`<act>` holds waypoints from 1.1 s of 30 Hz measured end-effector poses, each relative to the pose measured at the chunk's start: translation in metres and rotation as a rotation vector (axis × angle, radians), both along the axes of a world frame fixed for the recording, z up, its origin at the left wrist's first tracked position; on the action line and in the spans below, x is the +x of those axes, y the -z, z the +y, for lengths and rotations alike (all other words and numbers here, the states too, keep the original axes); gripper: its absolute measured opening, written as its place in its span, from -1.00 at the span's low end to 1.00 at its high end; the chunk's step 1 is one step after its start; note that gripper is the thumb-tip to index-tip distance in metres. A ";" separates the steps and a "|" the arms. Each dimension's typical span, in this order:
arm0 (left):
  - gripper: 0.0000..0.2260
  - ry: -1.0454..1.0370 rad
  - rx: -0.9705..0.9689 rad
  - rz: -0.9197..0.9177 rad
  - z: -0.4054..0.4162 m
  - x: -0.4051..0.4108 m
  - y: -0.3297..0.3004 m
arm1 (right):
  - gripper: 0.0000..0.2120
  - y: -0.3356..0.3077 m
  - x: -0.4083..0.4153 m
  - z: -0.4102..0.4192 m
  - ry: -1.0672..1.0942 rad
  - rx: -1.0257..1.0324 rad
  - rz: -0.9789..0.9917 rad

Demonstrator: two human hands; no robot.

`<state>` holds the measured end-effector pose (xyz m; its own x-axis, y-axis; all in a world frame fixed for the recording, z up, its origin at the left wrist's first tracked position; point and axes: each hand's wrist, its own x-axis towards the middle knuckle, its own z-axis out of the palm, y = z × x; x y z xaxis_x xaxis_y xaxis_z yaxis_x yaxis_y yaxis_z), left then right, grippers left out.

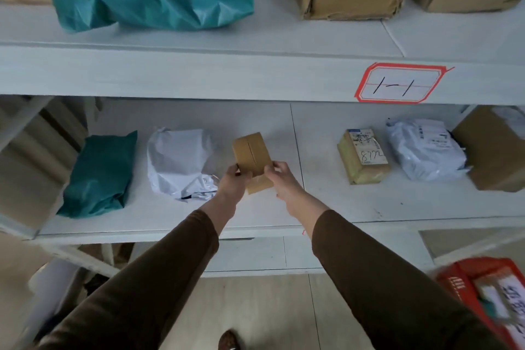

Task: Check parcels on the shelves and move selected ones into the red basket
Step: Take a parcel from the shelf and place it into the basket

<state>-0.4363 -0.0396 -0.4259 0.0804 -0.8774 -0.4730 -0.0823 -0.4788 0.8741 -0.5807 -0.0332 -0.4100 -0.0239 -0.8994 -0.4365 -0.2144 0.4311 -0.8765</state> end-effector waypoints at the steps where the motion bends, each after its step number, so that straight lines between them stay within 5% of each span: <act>1: -0.57 -0.006 -0.027 0.020 0.010 -0.003 -0.004 | -0.61 -0.004 -0.003 0.013 0.033 -0.026 -0.021; 10: -0.66 0.046 -0.246 0.117 0.128 -0.017 -0.041 | -0.69 -0.022 -0.033 0.132 0.233 -0.019 -0.346; 21: -0.51 0.295 -0.409 0.003 0.187 -0.007 -0.083 | -0.30 -0.057 -0.070 0.190 0.221 0.284 -0.723; 27: -0.67 0.330 -0.476 0.021 0.195 -0.002 -0.091 | -0.35 -0.055 -0.072 0.198 0.158 0.210 -0.670; 31: -0.68 0.315 -0.450 0.113 0.197 0.004 -0.087 | -0.70 -0.061 -0.054 0.203 0.097 -0.125 -0.414; 33: -0.70 0.304 -0.444 0.199 0.202 0.004 -0.088 | -0.54 -0.064 -0.046 0.208 0.008 -0.339 -0.215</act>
<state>-0.4326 0.1619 -0.3384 -0.2599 -0.9651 -0.0337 0.0278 -0.0423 0.9987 -0.6263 0.1751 -0.3464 0.0278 -0.9934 -0.1112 -0.0081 0.1110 -0.9938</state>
